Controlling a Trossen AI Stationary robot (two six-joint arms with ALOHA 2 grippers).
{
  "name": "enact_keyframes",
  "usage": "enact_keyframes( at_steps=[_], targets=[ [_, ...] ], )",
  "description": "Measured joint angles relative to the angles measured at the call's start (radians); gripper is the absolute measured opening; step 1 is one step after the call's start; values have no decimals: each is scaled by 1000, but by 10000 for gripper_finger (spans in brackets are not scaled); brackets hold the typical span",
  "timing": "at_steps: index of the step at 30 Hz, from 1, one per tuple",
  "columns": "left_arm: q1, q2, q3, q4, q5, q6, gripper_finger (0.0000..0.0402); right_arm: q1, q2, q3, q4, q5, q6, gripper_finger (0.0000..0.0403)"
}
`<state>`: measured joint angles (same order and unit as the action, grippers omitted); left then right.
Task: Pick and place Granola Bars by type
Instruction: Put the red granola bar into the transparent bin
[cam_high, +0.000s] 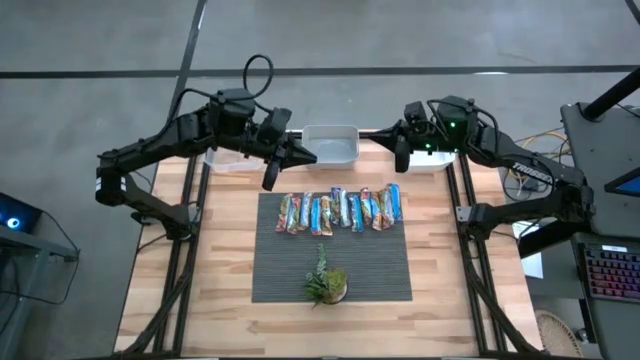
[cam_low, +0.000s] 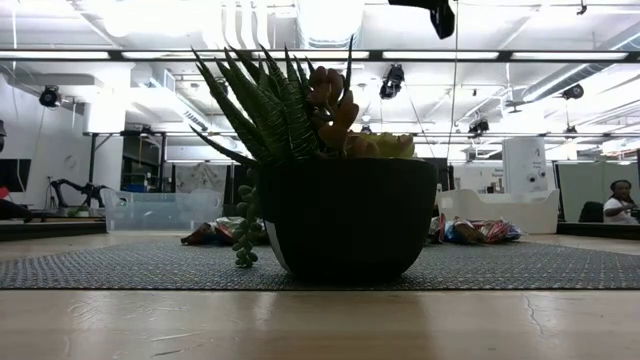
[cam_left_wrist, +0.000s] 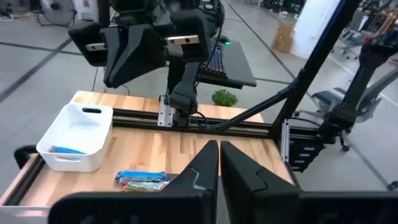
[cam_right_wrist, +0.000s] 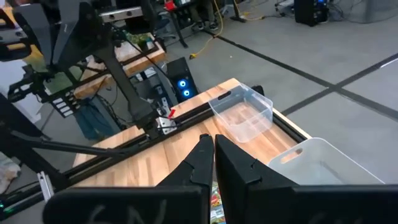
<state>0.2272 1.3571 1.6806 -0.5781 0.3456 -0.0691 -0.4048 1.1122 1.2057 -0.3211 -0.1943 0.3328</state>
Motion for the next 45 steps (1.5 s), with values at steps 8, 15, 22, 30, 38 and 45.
enact_keyframes(
  at_steps=[8,15,22,30,38,45],
  targets=[
    [-63,-29,0,2,-146,88,0,0,0,0,-2,1,0,8],
    [-69,-100,-49,22,-149,88,0,0,0,0,-3,2,-5,8],
    [-69,-232,-284,256,-149,44,0,17,1,0,-3,2,-41,8],
    [-68,-367,-562,517,-149,-16,0,43,1,0,-3,2,-48,8],
    [-68,-427,-692,563,-145,-63,0,94,1,0,-3,2,-96,8],
    [-61,-432,-711,568,-142,-56,0,137,-11,-35,30,3,-166,8]
  ],
)
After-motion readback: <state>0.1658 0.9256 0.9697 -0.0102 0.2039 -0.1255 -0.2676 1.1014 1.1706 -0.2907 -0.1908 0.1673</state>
